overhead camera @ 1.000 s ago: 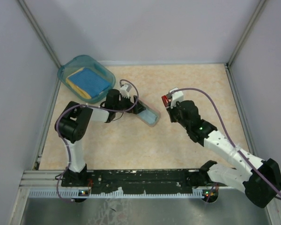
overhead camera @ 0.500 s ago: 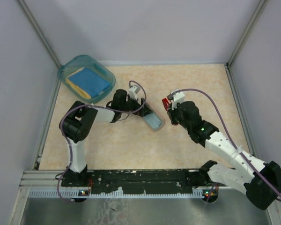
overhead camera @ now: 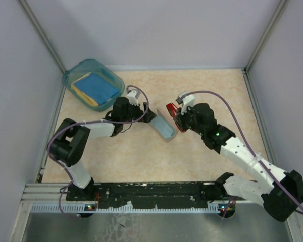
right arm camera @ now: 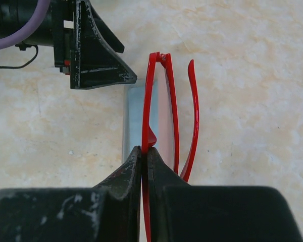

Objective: Organize the sunglasses
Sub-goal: Adjust the sunglasses case at the center of the board, then place the sunglasses in the sunglasses case.

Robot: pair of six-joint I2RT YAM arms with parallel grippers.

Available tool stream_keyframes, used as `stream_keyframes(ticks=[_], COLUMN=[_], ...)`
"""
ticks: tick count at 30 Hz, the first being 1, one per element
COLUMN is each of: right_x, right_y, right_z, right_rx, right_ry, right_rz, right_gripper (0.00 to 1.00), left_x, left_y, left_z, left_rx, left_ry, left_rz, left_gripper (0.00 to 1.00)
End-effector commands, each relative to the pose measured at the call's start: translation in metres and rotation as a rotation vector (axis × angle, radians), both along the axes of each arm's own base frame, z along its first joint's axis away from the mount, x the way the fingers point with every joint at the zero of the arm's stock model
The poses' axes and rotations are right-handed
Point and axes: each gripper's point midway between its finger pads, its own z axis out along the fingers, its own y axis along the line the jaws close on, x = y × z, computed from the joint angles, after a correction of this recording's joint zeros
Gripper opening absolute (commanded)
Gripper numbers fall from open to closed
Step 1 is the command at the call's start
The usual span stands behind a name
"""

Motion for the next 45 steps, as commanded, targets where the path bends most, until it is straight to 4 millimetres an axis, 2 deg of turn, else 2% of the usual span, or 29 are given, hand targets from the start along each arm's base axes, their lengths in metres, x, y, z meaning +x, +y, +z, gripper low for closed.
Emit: stream_keyframes(ticks=[1, 5, 9, 13, 19, 32, 45], right_x=[0.004, 0.003, 0.009, 0.016, 0.026, 0.046, 0.052], right_y=[0.035, 0.06, 0.075, 0.085, 0.091, 0.098, 0.098], right_z=[0.03, 0.023, 0.011, -0.006, -0.036, -0.073, -0.092], right_rx=[0.038, 0.028, 0.023, 0.002, -0.04, -0.127, -0.15], right_ry=[-0.025, 0.026, 0.081, 0.139, 0.205, 0.257, 0.258], right_rz=[0.121, 0.2, 0.224, 0.225, 0.187, 0.053, 0.024], right_gripper=[0.0, 0.0, 0.0, 0.0, 0.0, 0.0, 0.0], left_x=[-0.001, -0.02, -0.04, -0.058, -0.076, -0.083, -0.086], left_y=[0.031, 0.054, 0.074, 0.084, 0.092, 0.097, 0.101], left_z=[0.018, 0.027, 0.039, 0.045, 0.04, 0.039, 0.049], left_rx=[0.004, -0.007, -0.025, -0.042, -0.06, -0.054, -0.063], left_ry=[-0.017, -0.02, -0.037, -0.048, -0.035, -0.032, -0.057], left_rz=[0.155, 0.236, 0.291, 0.298, 0.299, 0.305, 0.312], left_gripper=[1.0, 1.0, 1.0, 1.0, 1.0, 1.0, 1.0])
